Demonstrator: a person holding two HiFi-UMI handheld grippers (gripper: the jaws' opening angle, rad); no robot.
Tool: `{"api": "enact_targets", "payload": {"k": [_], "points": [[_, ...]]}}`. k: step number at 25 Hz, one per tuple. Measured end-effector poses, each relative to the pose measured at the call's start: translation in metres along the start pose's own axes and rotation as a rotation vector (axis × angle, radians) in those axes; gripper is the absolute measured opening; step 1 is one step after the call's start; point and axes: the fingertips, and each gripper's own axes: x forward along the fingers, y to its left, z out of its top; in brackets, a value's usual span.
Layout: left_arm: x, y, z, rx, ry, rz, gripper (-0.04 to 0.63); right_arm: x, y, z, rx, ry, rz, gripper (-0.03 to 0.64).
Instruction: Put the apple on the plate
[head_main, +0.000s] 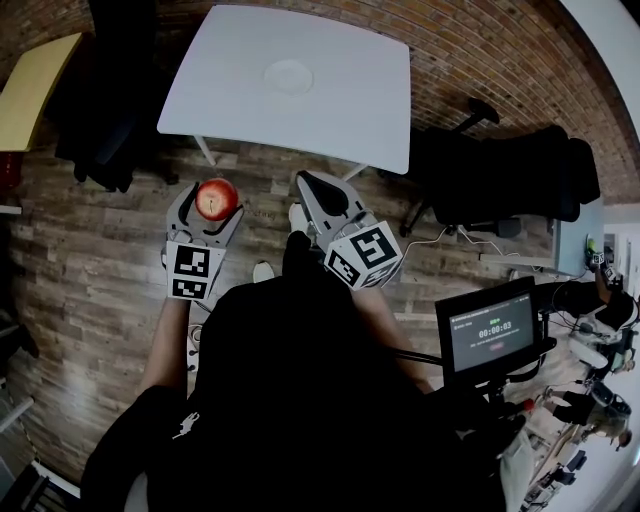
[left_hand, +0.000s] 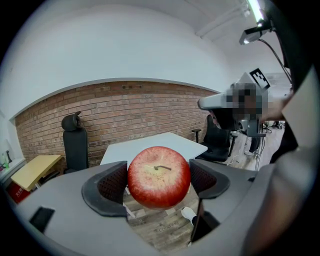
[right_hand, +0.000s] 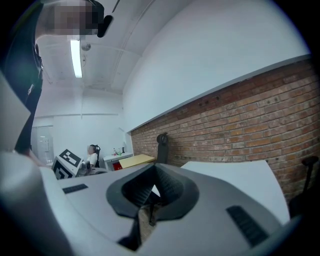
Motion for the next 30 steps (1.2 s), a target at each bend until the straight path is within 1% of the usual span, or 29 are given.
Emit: {"api": "enact_targets", "payload": {"k": [6, 12, 18, 24, 30], "points": [[0.029, 0.011, 0.008, 0.006, 0.010, -0.005, 0.393, 0.018, -0.027, 0.003, 0.007, -0.005, -0.001, 0.004], [0.055, 0.007, 0.021, 0.009, 0.008, -0.019, 0.393, 0.023, -0.050, 0.002, 0.018, 0.006, -0.005, 0.003], [0.116, 0.012, 0.029, 0.000, 0.045, -0.035, 0.393, 0.051, -0.108, -0.004, 0.046, 0.030, 0.002, 0.003], [0.111, 0.019, 0.028, 0.000, 0.050, -0.025, 0.393, 0.056, -0.103, -0.001, 0.043, 0.031, 0.016, 0.003], [0.109, 0.029, 0.037, 0.008, 0.030, -0.015, 0.393, 0.065, -0.100, 0.008, 0.029, 0.019, 0.025, 0.003]]}}
